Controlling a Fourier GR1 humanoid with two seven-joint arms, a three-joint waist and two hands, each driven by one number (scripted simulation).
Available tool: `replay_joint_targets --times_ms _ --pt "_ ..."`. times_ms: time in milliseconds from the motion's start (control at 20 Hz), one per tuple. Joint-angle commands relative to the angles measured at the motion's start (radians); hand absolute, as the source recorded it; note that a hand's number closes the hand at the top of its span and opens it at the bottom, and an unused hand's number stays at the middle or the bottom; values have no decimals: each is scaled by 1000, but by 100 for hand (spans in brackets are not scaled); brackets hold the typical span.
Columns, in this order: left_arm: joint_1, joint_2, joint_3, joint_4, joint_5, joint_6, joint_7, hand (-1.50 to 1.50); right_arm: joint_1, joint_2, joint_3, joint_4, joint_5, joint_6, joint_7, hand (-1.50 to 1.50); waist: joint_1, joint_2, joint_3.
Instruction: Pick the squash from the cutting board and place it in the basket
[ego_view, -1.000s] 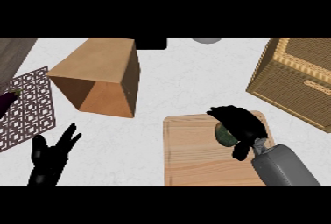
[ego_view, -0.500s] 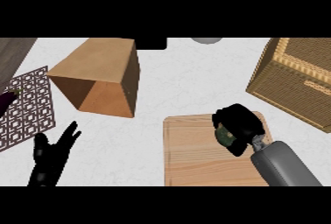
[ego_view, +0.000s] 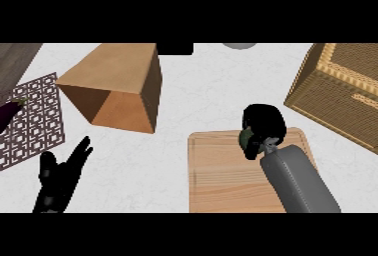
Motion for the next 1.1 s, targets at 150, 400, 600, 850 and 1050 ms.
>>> replay_joint_targets --times_ms 150,400,600,850,1050 --pt "-20 -37 -29 59 -6 -5 20 0 -217 89 -60 111 -7 -229 444 150 36 11 -8" --pt "-29 -18 -14 41 8 -17 49 0 -296 91 -197 -97 -143 -566 416 150 13 2 -4" --pt "-10 4 17 72 5 -23 17 0 -421 91 -171 -114 -22 -679 515 150 4 -1 -9" --pt "72 -43 -38 -23 -31 13 43 0 -525 72 -250 -89 65 -644 609 150 -7 -5 -8" --pt "20 -11 22 32 17 -30 38 0 -666 -14 -328 -110 90 -504 689 150 -17 -7 -9"
